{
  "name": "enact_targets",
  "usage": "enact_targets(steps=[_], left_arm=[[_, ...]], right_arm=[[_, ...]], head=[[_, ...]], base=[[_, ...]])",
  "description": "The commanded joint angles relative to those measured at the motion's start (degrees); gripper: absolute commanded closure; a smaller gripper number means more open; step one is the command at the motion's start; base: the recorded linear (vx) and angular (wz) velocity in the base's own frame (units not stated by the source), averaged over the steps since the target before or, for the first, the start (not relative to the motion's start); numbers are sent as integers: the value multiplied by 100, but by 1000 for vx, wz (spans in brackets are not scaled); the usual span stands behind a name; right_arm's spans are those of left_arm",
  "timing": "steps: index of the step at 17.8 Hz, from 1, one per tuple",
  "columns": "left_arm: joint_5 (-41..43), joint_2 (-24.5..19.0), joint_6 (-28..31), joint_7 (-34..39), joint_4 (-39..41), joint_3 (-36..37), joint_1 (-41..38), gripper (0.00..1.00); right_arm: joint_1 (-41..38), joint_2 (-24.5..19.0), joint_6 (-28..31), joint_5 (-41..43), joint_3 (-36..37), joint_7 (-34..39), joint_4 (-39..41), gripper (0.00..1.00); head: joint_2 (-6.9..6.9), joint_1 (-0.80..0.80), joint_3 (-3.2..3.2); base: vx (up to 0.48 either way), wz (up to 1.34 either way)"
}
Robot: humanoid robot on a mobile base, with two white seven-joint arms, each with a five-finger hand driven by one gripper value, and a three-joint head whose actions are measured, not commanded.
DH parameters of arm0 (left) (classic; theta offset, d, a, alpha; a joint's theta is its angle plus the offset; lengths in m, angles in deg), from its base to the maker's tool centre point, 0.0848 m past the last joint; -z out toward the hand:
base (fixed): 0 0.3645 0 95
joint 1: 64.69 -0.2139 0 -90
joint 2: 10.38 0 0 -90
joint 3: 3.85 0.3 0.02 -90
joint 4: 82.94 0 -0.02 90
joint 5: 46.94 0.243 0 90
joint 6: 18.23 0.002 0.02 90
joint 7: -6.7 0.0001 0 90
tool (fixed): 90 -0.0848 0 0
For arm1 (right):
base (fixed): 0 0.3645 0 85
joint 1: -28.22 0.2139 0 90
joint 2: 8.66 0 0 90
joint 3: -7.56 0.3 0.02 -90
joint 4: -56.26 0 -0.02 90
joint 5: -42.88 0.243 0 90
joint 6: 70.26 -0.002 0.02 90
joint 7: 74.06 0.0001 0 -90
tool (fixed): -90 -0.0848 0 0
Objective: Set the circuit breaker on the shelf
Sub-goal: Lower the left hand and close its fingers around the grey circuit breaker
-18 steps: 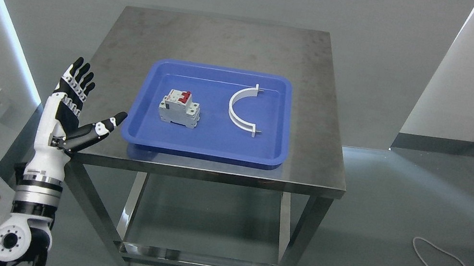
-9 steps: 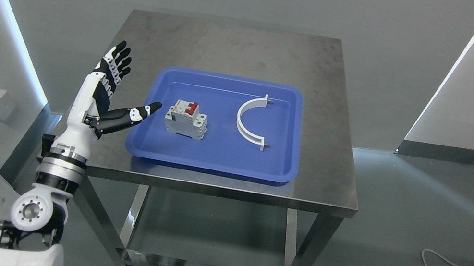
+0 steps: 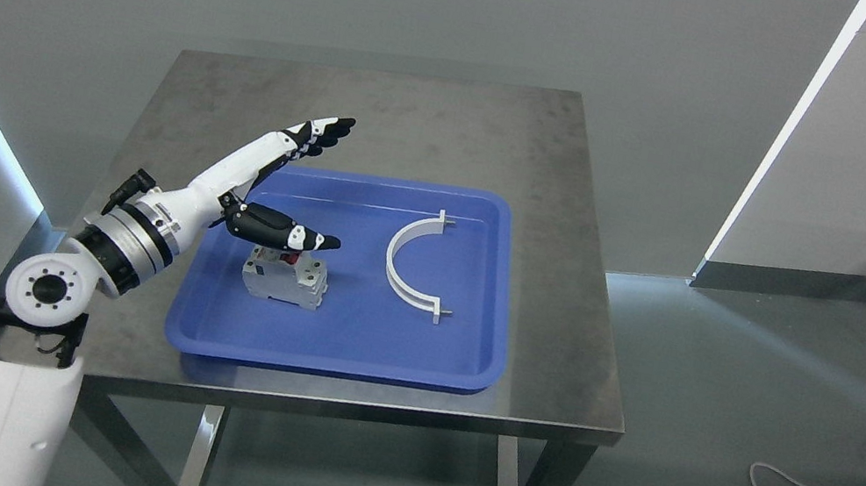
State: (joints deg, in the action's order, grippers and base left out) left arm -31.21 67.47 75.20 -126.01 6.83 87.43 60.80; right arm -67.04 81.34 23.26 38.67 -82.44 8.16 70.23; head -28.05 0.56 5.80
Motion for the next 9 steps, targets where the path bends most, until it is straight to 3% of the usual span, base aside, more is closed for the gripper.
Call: enact_targets(steps=[1, 3, 6, 9], left_arm=[[-296, -779, 8, -729, -258, -285, 177, 6], [-929, -1007, 8, -1133, -258, -541, 125, 8], [-993, -1377, 0, -1170, -267, -480, -95, 9], [-215, -1422, 0, -1117, -311, -322, -306, 9]], right_arm=[[-1, 100, 105, -1, -114, -4, 0, 0], [-1, 100, 96, -1, -114, 4, 0, 0], [-1, 100, 105, -1, -114, -4, 0, 0], [-1, 100, 96, -1, -114, -4, 0, 0]], head=[[0, 0, 0], [0, 0, 0], [0, 0, 0], [0, 0, 0]], base=[[111, -86], [35, -14], [7, -30], [-2, -15]])
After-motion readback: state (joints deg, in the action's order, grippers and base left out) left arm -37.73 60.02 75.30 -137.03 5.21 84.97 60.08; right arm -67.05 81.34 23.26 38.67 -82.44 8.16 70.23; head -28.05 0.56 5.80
